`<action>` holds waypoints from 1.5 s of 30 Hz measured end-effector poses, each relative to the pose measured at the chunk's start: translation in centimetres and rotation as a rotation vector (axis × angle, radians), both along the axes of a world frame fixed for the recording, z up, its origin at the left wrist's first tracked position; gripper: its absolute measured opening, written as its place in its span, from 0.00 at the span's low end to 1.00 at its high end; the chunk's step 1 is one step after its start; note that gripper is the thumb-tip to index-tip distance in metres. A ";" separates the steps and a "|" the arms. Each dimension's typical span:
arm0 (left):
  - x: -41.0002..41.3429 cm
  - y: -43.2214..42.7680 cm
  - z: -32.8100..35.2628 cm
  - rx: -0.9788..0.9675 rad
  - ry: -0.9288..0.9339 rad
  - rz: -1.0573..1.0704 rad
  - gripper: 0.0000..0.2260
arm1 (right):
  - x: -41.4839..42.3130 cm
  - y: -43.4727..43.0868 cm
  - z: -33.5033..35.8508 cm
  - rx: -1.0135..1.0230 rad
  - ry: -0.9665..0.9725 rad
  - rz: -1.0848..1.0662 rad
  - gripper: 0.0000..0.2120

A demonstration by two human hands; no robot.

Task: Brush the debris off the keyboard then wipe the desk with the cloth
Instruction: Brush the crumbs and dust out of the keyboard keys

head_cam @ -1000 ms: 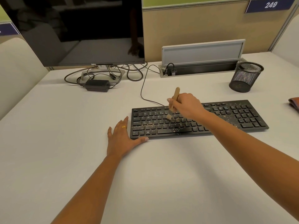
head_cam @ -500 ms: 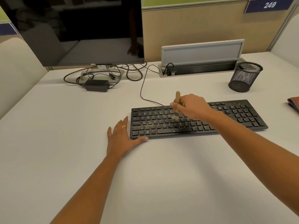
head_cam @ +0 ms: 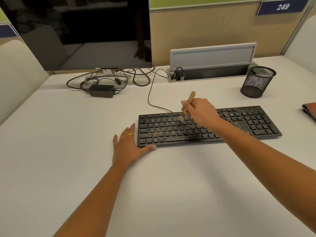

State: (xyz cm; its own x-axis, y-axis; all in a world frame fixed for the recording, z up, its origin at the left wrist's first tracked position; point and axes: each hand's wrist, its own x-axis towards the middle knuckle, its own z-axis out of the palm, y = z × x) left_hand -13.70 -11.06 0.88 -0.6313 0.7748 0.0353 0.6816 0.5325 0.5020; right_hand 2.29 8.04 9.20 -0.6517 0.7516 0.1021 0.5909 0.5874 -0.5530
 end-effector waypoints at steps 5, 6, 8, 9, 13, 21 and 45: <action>0.0 0.1 0.0 0.002 0.006 0.002 0.54 | 0.1 -0.2 -0.6 -0.035 -0.050 0.027 0.21; 0.0 0.1 0.0 0.004 0.008 0.003 0.53 | 0.0 -0.2 -0.4 -0.052 -0.053 0.036 0.21; 0.0 0.1 0.0 0.003 0.007 0.007 0.54 | -0.2 -0.2 -0.1 -0.050 -0.030 0.030 0.20; 0.0 0.1 0.0 0.004 0.006 0.007 0.55 | -0.2 -0.2 0.0 -0.036 -0.004 0.017 0.19; 0.0 0.1 -0.1 0.002 0.007 0.004 0.55 | -0.2 -0.2 -0.8 -0.017 -0.014 0.009 0.21; -0.1 0.2 -0.1 0.009 0.007 0.004 0.55 | -0.4 -0.1 0.0 -0.034 -0.026 0.092 0.21; -0.2 0.2 -0.4 0.019 0.007 0.008 0.54 | 0.5 0.4 -0.4 0.016 -0.098 0.109 0.20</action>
